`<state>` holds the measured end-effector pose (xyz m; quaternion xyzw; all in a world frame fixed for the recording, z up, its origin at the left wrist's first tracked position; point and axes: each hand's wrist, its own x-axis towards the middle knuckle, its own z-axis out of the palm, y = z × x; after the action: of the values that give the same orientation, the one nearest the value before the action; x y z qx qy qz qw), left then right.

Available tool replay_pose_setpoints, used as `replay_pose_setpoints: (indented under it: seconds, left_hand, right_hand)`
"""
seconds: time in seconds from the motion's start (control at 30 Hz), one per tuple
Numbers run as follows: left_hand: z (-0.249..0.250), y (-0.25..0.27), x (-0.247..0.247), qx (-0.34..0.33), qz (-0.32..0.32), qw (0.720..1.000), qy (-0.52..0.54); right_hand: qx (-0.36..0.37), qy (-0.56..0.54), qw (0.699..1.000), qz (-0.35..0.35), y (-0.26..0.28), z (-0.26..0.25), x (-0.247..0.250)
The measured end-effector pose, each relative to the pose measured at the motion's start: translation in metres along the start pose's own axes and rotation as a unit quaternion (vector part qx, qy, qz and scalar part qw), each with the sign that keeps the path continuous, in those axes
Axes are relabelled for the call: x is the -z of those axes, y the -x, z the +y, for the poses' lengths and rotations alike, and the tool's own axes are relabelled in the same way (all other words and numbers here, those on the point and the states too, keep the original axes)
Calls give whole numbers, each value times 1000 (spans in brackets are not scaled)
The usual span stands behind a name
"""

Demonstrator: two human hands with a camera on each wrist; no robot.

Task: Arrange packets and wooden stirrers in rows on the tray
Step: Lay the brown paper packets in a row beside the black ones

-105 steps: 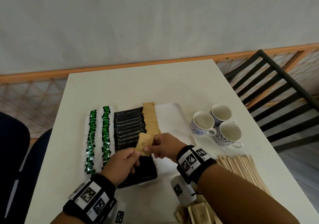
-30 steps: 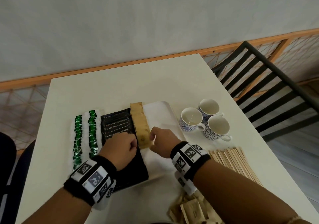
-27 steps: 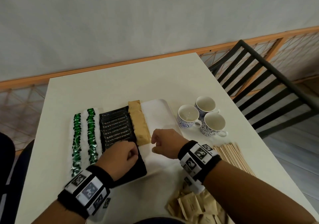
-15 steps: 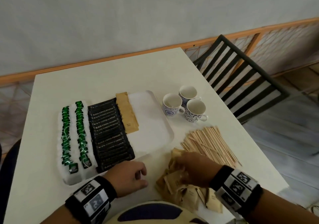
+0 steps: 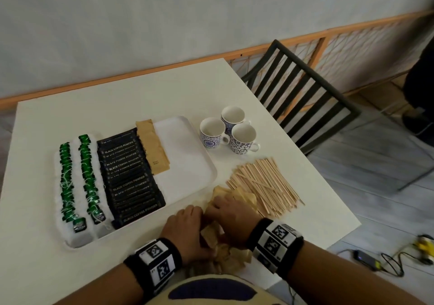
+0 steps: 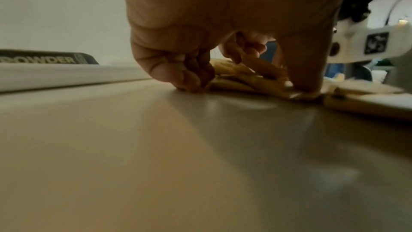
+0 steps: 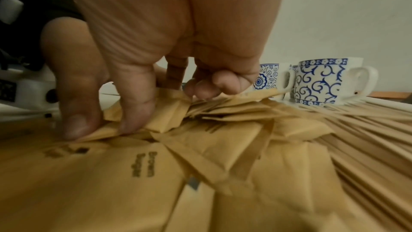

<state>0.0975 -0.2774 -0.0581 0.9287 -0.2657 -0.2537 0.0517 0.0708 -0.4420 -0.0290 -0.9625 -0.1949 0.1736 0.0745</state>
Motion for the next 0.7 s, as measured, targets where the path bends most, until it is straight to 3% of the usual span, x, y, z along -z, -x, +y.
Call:
replay_pose_setpoints:
  seconds: [0.27,0.43,0.5,0.6,0.63,0.67,0.7]
  left_hand:
    - [-15,-4,9,6,-13,1000,-7]
    - [-25,-3,9,17,0,1000,16]
    - [-30,-1,7,22,14,999,30]
    - [-37,4,3,32,25,998,57]
    - [-39,7,1,35,26,997,63]
    - [-39,9,0,35,26,997,66]
    - [-40,11,-1,33,29,997,67]
  right_hand:
    - [20,-73,997,6,6,-3,-1]
    - [-48,-175,983,-23,11,2,1]
    - [-33,-180,982,-38,17,4,4]
    - [13,-191,970,-148,25,-6,6]
    - [-23,-155,969,-193,21,-20,-4]
    - [-57,-35,981,-182,12,-22,-21]
    - [-83,7,944,-319,18,-25,-25]
